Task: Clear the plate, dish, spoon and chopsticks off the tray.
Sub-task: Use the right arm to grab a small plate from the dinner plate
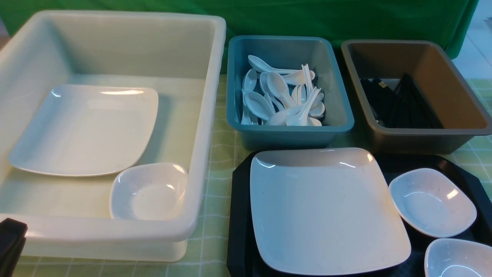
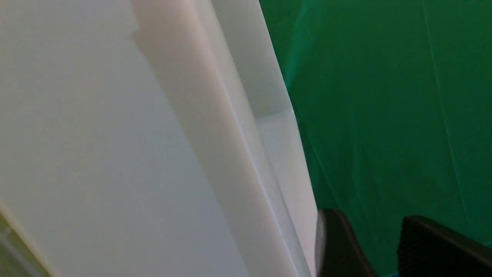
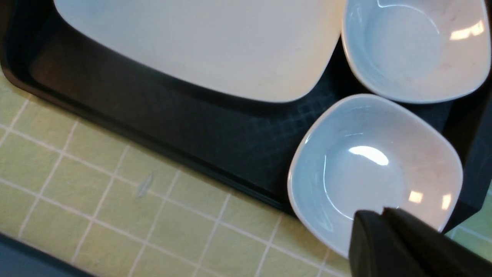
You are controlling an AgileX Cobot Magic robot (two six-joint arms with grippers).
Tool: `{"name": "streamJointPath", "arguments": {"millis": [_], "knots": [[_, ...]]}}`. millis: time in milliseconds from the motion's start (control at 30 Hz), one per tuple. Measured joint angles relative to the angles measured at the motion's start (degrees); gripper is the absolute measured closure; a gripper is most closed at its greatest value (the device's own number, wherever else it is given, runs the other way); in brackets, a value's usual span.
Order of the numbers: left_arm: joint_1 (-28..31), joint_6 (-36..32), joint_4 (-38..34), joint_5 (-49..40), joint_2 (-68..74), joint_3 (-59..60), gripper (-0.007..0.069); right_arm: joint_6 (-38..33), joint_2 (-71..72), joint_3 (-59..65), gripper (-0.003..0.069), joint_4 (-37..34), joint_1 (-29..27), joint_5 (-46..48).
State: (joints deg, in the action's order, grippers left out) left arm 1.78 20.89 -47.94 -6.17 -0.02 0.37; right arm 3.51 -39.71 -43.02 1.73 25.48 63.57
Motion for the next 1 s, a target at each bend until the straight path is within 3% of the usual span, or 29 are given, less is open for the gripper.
{"name": "streamJointPath", "arguments": {"millis": [333,700,1000], "knots": [[0.00,0.31,1.23,-0.52,0.00,0.00,0.0401,0.74,-0.51,0.00,0.0640,0.00,0.00,0.05],[0.00,0.15,2.85,-3.36,0.00,0.00,0.0401,-1.77,-11.96,0.00,0.0614,0.00,0.00,-4.71],[0.00,0.15,7.44,-3.82,0.00,0.00,0.0401,-6.71,-29.30,-1.69,0.0376,0.72,0.00,-14.00]]}}
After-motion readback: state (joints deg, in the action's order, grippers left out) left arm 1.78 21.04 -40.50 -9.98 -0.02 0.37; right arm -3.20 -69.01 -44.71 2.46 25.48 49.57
